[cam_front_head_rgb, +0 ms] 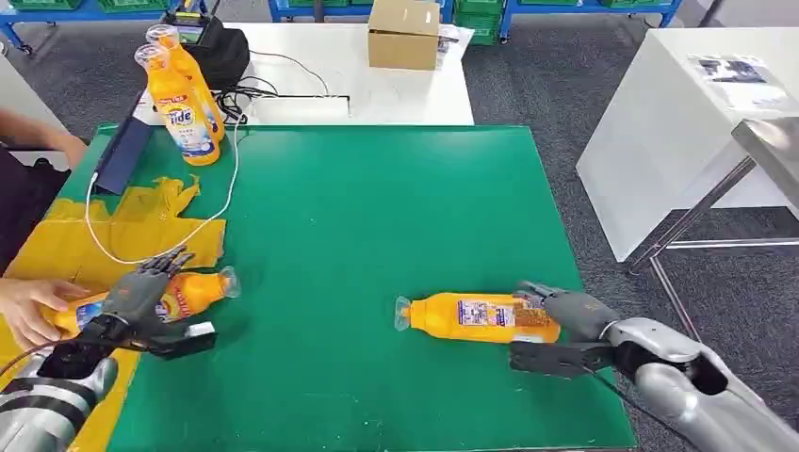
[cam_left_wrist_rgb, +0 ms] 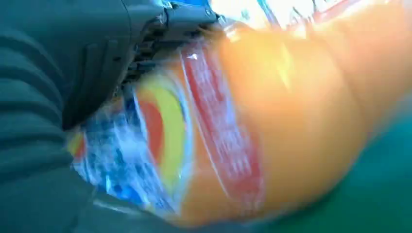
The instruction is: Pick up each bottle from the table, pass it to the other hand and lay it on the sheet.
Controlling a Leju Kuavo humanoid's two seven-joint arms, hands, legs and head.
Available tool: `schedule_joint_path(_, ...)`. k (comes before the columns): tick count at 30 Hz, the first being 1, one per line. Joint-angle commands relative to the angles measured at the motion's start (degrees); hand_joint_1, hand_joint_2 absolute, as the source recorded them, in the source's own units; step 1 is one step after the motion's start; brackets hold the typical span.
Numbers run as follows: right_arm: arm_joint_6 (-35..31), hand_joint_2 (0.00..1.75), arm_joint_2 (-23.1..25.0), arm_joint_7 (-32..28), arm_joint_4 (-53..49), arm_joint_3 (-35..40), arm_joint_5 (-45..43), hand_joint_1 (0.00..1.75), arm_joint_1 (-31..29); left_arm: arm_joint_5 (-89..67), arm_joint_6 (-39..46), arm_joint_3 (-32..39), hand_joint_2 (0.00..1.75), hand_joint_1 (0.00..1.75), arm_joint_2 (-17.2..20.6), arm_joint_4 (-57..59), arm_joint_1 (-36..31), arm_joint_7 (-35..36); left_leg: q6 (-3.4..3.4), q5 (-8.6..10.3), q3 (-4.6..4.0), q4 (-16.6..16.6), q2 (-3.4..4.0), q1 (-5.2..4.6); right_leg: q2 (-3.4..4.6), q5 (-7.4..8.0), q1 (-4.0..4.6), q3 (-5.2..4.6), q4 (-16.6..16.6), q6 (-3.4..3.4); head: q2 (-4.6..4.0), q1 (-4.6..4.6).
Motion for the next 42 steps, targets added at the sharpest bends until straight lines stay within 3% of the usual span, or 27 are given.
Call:
schedule_joint_path(1,-18.3,1.75,30.3,-0.8,55.2,7.5,24.2,1.75,-10.2,42.0,-15.7,19.1,0.0,0.0,-14.7,-14.4,1.3,-2.1,0.16,0.08,0.28,-0.2,0.08,0.11,-0.03,0.21,0.13,0.36,-0.3,0.15,0.0,0.33)
schedule_joint_path(4,-16.6,1.75,29.3,-1.3,52.5,6.8,24.4,1.75,-9.7,42.6,-15.2,18.9,0.0,0.0,-14.1,-13.2,1.2,-3.2,0.06,0.0,0.1,-0.3,1.25,0.0,0.94,0.72,0.03,0.4,-0.3,-0.05,0.0,0.28)
schedule_joint_path(5,-16.6,1.75,29.3,-1.3,52.5,6.8,24.4,1.75,-9.7,42.6,-15.2,18.9,0.0,0.0,-14.1,-13.2,1.2,-3.2,-0.09,-0.19,0.47,-0.2,1.86,0.14,1.64,0.71,0.14,0.63,-0.2,-0.02,0.0,0.24)
schedule_joint_path(8,-15.6,1.75,29.9,-1.1,52.1,5.9,25.1,1.75,-9.2,44.8,-16.6,20.1,0.0,0.0,-14.6,-13.1,0.9,-3.9,-0.17,-0.78,1.14,0.1,2.64,0.35,2.38,0.56,0.36,0.82,-0.1,-0.16,0.0,0.26)
schedule_joint_path(10,-15.6,1.75,30.8,-1.0,53.5,5.3,25.8,1.75,-9.6,49.2,-19.8,22.0,0.0,0.0,-15.5,-14.2,0.7,-3.8,0.06,-0.66,0.18,0.1,2.3,0.39,1.93,0.2,0.42,-0.3,-0.2,-0.37,0.0,0.28)
schedule_joint_path(11,-15.6,1.75,31.1,-0.8,54.0,5.4,26.4,1.55,-9.8,51.1,-21.5,22.7,0.0,0.0,-15.8,-15.3,0.8,-3.9,-0.06,-1.3,0.8,0.6,2.56,0.62,2.22,-0.73,0.65,0.26,0.1,-0.34,0.0,0.28)
schedule_joint_path(12,-15.6,1.75,31.5,-0.9,54.4,5.1,26.8,0.05,-9.9,53.3,-23.2,23.6,0.0,0.0,-16.2,-16.9,0.9,-3.9,0.02,-1.14,0.05,0.7,2.43,0.67,2.06,-0.57,0.71,-0.27,0.2,-0.29,0.0,0.31)
schedule_joint_path(13,-15.5,1.75,31.6,-1.1,54.5,5.1,26.8,0.0,-10.0,53.5,-23.3,23.7,0.0,0.0,-16.3,-17.4,1.1,-3.8,0.03,-1.03,-0.31,0.6,2.42,0.63,2.04,-0.5,0.64,-0.32,0.1,-0.3,0.0,0.3)
schedule_joint_path(15,-15.1,1.75,31.7,-1.3,54.5,5.0,26.7,0.0,-9.8,53.8,-23.5,23.7,0.0,0.0,-16.4,-18.5,1.3,-3.3,-0.1,-1.22,0.6,0.3,2.87,0.62,2.46,-0.94,0.67,0.38,-0.1,-0.39,0.0,0.28)
schedule_joint_path(16,-14.5,1.75,31.5,-1.9,54.5,4.5,26.4,1.62,-9.6,53.8,-23.5,23.3,0.0,0.0,-16.4,-19.2,1.5,-3.1,-0.03,-0.8,-0.09,0.2,2.78,0.62,2.23,-0.63,0.63,-0.28,-0.2,-0.26,0.0,0.26)
schedule_joint_path(17,-14.3,1.75,31.3,-2.9,54.2,3.9,25.5,1.75,-9.4,53.7,-23.3,23.0,0.0,0.0,-16.5,-19.3,1.4,-3.1,-0.12,-0.88,0.54,0.0,3.11,0.63,2.42,0.08,0.61,0.33,-0.4,-0.08,0.0,0.31)
schedule_joint_path(18,-14.5,1.75,31.2,-4.3,53.6,2.2,23.5,1.75,-9.1,53.6,-23.3,22.6,0.0,0.0,-16.5,-19.0,1.2,-2.8,-0.03,-0.55,0.17,-0.1,3.05,0.58,2.18,0.98,0.55,-0.05,-0.7,0.17,0.0,0.26)
schedule_joint_path(19,-14.7,1.75,31.2,-5.4,52.8,1.0,21.9,1.75,-9.1,53.5,-23.0,22.4,0.0,0.0,-16.4,-18.8,1.2,-2.8,-0.16,-0.83,0.53,0.1,3.33,0.61,2.34,0.6,0.59,0.4,-0.5,-0.22,0.0,0.3)
schedule_joint_path(20,-15.2,1.75,31.4,-6.3,51.1,-0.8,19.5,1.75,-9.2,53.7,-22.7,22.4,0.0,0.0,-16.2,-18.8,1.5,-2.8,-0.17,-0.86,0.59,0.3,3.47,0.66,2.36,0.62,0.63,0.17,-0.4,-0.19,0.0,0.28)
schedule_joint_path(21,-15.1,1.75,31.4,-7.0,49.7,-1.7,17.8,1.75,-9.4,54.0,-22.7,22.5,0.0,0.0,-15.9,-19.0,1.9,-2.8,-0.03,-0.55,-0.11,0.2,3.11,0.62,1.96,0.85,0.59,-0.37,-0.5,-0.11,0.0,0.3)
schedule_joint_path(23,-14.2,1.75,31.3,-7.0,49.1,-1.7,17.6,1.75,-9.8,54.1,-22.9,22.7,0.0,0.0,-15.7,-19.1,2.2,-2.9,0.0,-0.97,0.45,0.2,3.46,0.6,2.36,0.64,0.56,0.05,-0.4,-0.18,0.0,0.31)
schedule_joint_path(24,-14.2,1.75,31.3,-7.0,49.1,-1.7,17.6,1.75,-9.8,54.1,-22.9,22.7,0.0,0.0,-15.7,-19.1,2.2,-2.9,0.08,-0.72,-0.16,0.2,3.22,0.58,2.11,0.83,0.54,-0.45,-0.4,-0.12,0.0,0.28)
schedule_joint_path(26,-14.2,1.75,31.3,-7.0,49.0,-1.6,17.6,1.75,-9.7,54.1,-22.9,22.7,0.0,0.0,-15.7,-19.1,2.3,-2.9,0.13,-0.69,0.0,0.1,3.22,0.55,2.14,0.77,0.51,-0.25,-0.5,-0.13,0.0,0.31)
schedule_joint_path(28,-14.2,1.75,31.2,-7.0,48.6,-1.5,17.5,1.75,-9.4,54.1,-22.9,22.7,0.0,0.0,-15.7,-19.3,2.3,-2.9,0.04,-0.18,0.3,-0.2,3.29,0.52,2.23,1.26,0.45,0.56,-0.8,-0.03,0.0,0.28)
schedule_joint_path(33,-14.2,1.75,31.2,-7.0,48.6,-1.5,17.5,1.75,-9.4,54.1,-22.9,22.7,0.0,0.0,-15.7,-19.3,2.3,-2.9,-0.07,-0.35,0.48,-0.1,3.23,0.53,2.18,1.49,0.49,0.52,-0.7,-0.07,0.0,0.28)
schedule_joint_path(34,-14.8,1.75,31.1,-8.0,47.3,-2.4,15.4,1.75,-9.1,54.1,-22.9,22.7,0.0,0.0,-15.5,-19.6,2.6,-3.0,-0.05,-0.23,0.33,-0.3,3.04,0.44,1.96,1.51,0.41,0.38,-0.8,-0.1,0.0,0.28)
schedule_joint_path(35,-15.1,1.75,31.1,-9.3,44.9,-4.6,11.3,1.75,-8.8,54.4,-22.9,22.9,0.0,0.0,-15.2,-20.3,3.2,-3.1,-0.18,-0.5,0.64,-0.1,3.33,0.54,2.29,1.36,0.51,0.63,-0.7,-0.2,0.0,0.28)
schedule_joint_path(37,-14.8,1.75,30.5,-10.5,39.6,-6.2,6.5,1.75,-8.0,54.7,-23.2,23.2,0.0,0.0,-14.6,-21.7,4.5,-3.1,-0.03,-0.22,0.23,-0.4,3.0,0.38,1.92,1.47,0.35,0.26,-0.8,-0.06,0.0,0.28)
schedule_joint_path(38,-13.3,1.75,29.6,-10.3,36.0,-6.0,4.5,1.75,-7.7,55.0,-23.7,23.4,0.0,0.0,-14.3,-22.9,5.4,-3.2,-0.15,-0.62,0.79,-0.1,3.36,0.53,2.36,1.23,0.5,0.8,-0.6,-0.11,0.0,0.31)
schedule_joint_path(39,-10.9,1.75,28.6,-9.5,32.4,-6.0,1.6,1.75,-7.1,54.9,-24.0,23.6,0.0,0.0,-14.1,-23.8,6.1,-3.1,-0.03,-0.36,0.34,-0.3,3.12,0.41,2.09,1.39,0.37,0.38,-0.7,-0.02,0.0,0.28)
schedule_joint_path(40,-9.6,1.75,27.9,-9.1,31.0,-5.6,0.5,1.75,-6.8,54.8,-24.2,23.6,0.0,0.0,-14.2,-24.1,6.3,-3.1,-0.13,-0.6,0.65,-0.1,3.23,0.48,2.26,1.21,0.44,0.7,-0.6,-0.07,0.0,0.28)
schedule_joint_path(42,-8.8,1.75,27.0,-8.4,30.0,-4.8,-0.8,1.75,-6.1,54.8,-24.4,23.4,0.0,0.0,-14.6,-24.0,6.0,-3.1,0.0,-0.41,0.4,-0.4,2.89,0.29,1.84,1.25,0.25,0.49,-0.7,0.03,0.0,0.28)
